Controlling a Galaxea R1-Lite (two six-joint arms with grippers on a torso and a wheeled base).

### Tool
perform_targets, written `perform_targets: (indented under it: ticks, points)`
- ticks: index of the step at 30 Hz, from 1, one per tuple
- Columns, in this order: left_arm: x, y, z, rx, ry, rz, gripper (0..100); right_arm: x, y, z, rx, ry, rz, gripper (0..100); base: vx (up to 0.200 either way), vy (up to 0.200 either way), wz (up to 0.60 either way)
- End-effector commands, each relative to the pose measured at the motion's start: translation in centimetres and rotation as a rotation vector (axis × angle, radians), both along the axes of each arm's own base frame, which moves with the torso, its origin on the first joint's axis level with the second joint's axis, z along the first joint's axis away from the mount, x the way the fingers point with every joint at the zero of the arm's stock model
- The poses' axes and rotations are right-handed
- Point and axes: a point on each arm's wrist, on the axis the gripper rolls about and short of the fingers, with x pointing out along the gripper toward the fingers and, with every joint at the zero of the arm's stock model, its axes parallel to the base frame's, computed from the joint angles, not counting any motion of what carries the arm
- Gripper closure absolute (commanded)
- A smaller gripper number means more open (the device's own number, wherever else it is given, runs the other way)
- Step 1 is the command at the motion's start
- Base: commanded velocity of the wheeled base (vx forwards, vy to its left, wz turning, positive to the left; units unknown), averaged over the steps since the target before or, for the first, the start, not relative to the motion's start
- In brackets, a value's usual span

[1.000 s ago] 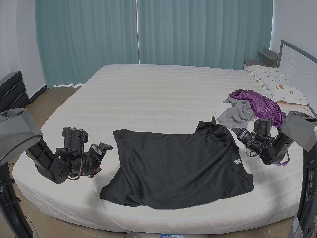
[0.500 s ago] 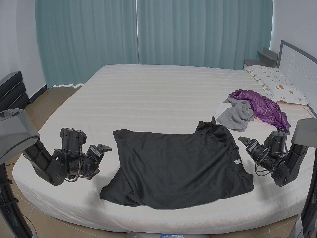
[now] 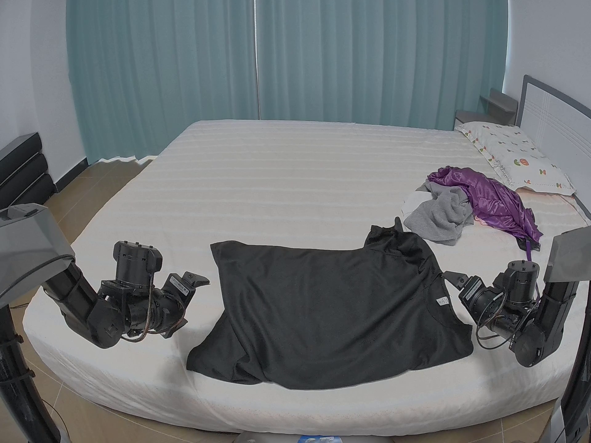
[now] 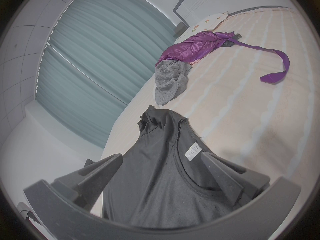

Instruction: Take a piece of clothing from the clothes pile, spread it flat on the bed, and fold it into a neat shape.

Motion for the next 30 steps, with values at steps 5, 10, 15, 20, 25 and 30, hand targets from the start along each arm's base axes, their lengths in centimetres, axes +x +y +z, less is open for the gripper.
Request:
perform_targets:
  ticks: [5, 10, 15, 20, 25, 30]
  points:
    - [-0.24, -0.1, -0.11, 0.001, 0.007, -0.004, 0, -1.05, 0.25, -0.22, 0.0, 0.009, 0.013, 0, 0.0, 0.0, 0.0]
    - [-0.24, -0.1, -0.11, 0.001, 0.007, -0.004, 0, -1.12, 0.29, -0.19, 0.0, 0.009, 0.016, 0, 0.0, 0.0, 0.0]
    - [-0.17, -0.12, -0.06, -0.003, 0.005, -0.003, 0, -1.12, 0.29, -0.23, 0.0, 0.011, 0.016, 0, 0.0, 0.0, 0.0]
    - [-0.12, -0.18, 0.13, -0.013, -0.017, -0.001, 0, -1.12, 0.29, -0.23, 0.002, 0.011, 0.017, 0, 0.0, 0.0, 0.0]
    - [-0.28, -0.19, -0.05, -0.011, -0.01, -0.004, 0, -1.12, 0.29, -0.23, 0.002, 0.011, 0.017, 0, 0.0, -0.04, 0.0]
    - [-0.34, -0.27, -0.03, -0.011, -0.01, -0.007, 0, -1.12, 0.3, -0.28, 0.003, 0.012, 0.019, 0, 0.0, -0.2, 0.0]
